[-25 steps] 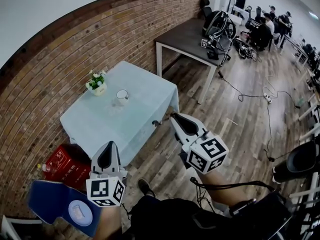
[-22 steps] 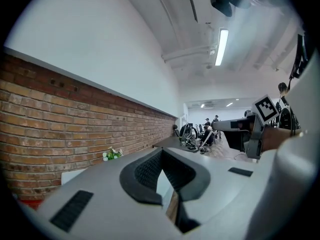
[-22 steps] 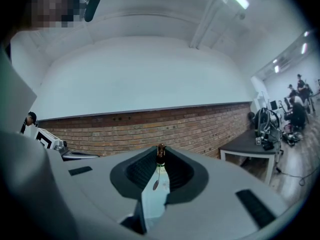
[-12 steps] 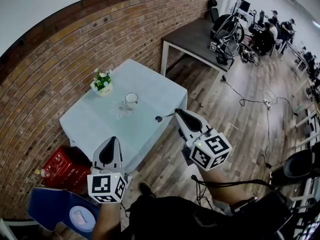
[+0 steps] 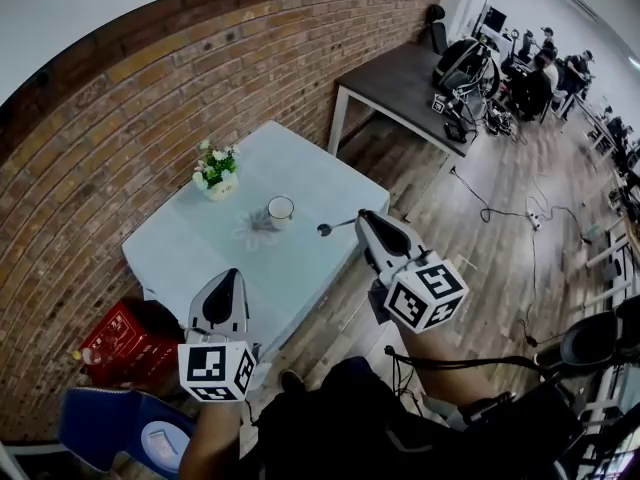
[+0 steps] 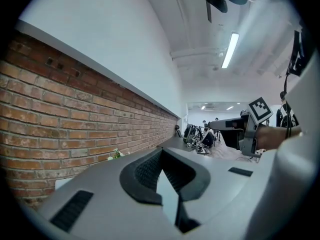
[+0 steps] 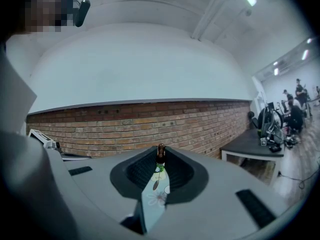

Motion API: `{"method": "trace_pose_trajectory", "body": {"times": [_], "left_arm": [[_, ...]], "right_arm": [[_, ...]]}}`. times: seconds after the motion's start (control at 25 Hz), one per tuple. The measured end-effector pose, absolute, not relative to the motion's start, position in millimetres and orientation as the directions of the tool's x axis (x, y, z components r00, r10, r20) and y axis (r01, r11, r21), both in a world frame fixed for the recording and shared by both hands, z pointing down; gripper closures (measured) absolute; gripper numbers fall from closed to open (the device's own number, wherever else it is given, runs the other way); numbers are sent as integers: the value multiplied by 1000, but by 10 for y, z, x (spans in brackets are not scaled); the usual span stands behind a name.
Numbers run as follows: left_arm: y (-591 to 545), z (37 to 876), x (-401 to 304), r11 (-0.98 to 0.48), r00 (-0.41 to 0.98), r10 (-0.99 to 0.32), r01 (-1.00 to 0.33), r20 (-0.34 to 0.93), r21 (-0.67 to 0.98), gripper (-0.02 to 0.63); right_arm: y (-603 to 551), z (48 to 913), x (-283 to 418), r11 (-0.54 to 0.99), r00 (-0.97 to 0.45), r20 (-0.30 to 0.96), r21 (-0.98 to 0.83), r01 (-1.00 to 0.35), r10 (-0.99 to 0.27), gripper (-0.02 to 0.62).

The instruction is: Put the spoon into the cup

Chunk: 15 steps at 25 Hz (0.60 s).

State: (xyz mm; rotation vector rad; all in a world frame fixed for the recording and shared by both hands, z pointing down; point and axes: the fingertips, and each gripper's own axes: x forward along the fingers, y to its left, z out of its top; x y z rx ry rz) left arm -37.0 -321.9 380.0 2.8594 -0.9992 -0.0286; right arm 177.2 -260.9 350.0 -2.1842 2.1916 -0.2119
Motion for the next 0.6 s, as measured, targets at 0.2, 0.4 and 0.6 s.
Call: {"method": "trace_pose_trajectory", "body": {"times": [0.2,0.4,0.6], "left_arm": [[-3430,3827,-320,-762,768,-640,-639,25,106,597],[-3710,3873,-243,-715,722,-691,-690,41,112,597],[-3987,3903,-129,-670,677,-734,-735,53,108,597]], "right_arm": [[-2971,3513,1903,16,-24,53,-149,-989,-998,537],[-3437,3608,2081,67,-78,71,-154,-986,-994,537],[-3890,3715,2230,132,-148,96,-151,-980,-984,537]]}}
